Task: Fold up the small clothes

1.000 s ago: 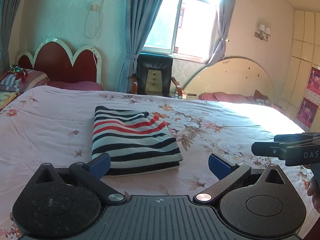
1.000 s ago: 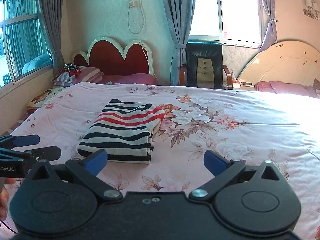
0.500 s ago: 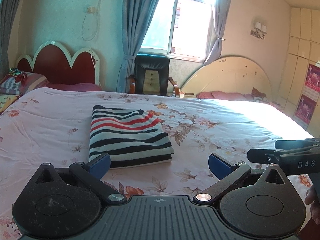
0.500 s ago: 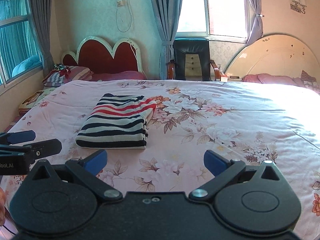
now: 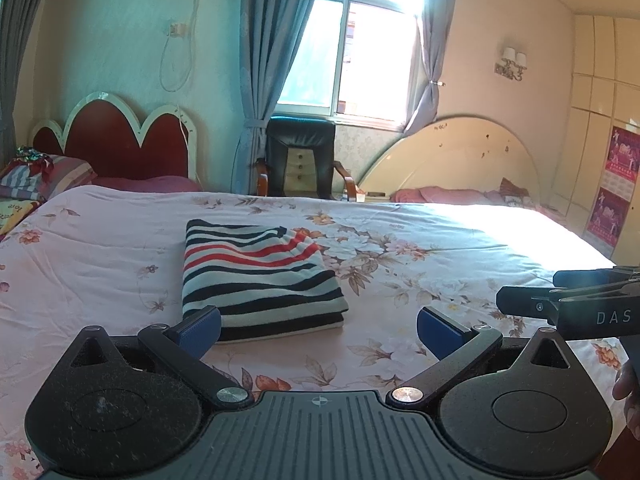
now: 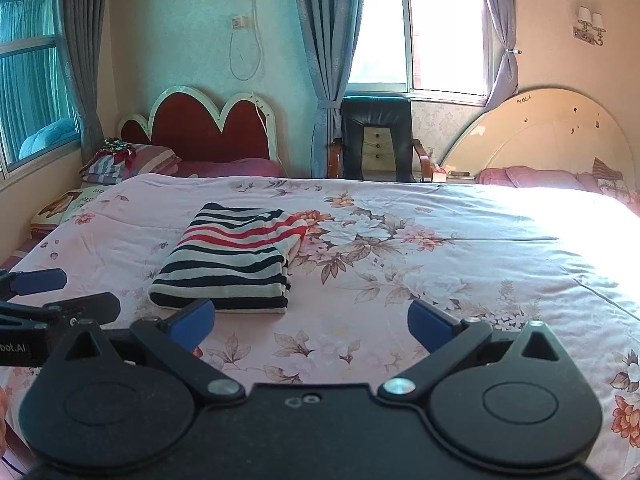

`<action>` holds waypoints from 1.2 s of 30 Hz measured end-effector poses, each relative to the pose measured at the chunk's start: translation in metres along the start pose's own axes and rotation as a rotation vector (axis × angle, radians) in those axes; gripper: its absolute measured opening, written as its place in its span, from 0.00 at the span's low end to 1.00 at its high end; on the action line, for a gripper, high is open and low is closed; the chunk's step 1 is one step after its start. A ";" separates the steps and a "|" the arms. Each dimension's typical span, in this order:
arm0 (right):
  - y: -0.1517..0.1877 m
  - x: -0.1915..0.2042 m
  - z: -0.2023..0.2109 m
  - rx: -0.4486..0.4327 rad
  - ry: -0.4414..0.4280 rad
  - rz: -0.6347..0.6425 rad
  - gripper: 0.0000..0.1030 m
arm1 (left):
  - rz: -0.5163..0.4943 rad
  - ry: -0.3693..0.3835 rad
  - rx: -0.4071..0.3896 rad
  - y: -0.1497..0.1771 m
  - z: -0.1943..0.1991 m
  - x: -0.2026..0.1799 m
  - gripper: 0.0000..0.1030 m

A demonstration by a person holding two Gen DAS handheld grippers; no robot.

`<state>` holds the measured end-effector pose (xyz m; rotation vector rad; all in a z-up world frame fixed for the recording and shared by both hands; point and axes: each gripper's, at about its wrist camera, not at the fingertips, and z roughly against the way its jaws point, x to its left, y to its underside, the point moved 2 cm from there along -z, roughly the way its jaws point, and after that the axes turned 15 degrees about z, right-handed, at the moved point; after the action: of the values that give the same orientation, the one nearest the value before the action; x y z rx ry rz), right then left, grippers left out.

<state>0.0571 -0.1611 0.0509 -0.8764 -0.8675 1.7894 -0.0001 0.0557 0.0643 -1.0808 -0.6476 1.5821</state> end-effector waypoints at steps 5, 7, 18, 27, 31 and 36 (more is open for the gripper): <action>-0.002 0.003 -0.002 0.000 -0.001 0.003 0.99 | 0.002 -0.002 -0.002 -0.003 0.000 0.003 1.00; -0.003 0.005 -0.003 -0.003 -0.002 0.005 0.99 | 0.002 -0.004 -0.003 -0.003 -0.001 0.003 1.00; -0.004 0.008 -0.009 0.006 0.001 0.020 0.99 | 0.004 0.000 -0.010 -0.006 -0.005 0.006 1.00; -0.007 0.006 -0.014 0.008 0.011 0.022 0.99 | -0.010 0.002 -0.007 -0.010 -0.012 0.006 1.00; -0.008 0.006 -0.015 0.012 0.009 0.023 0.99 | -0.012 -0.001 -0.011 -0.011 -0.012 0.006 1.00; -0.008 0.007 -0.018 0.013 0.005 0.028 0.99 | -0.011 -0.003 -0.012 -0.012 -0.012 0.007 1.00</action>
<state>0.0741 -0.1488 0.0478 -0.8887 -0.8436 1.8139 0.0162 0.0645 0.0668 -1.0822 -0.6653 1.5724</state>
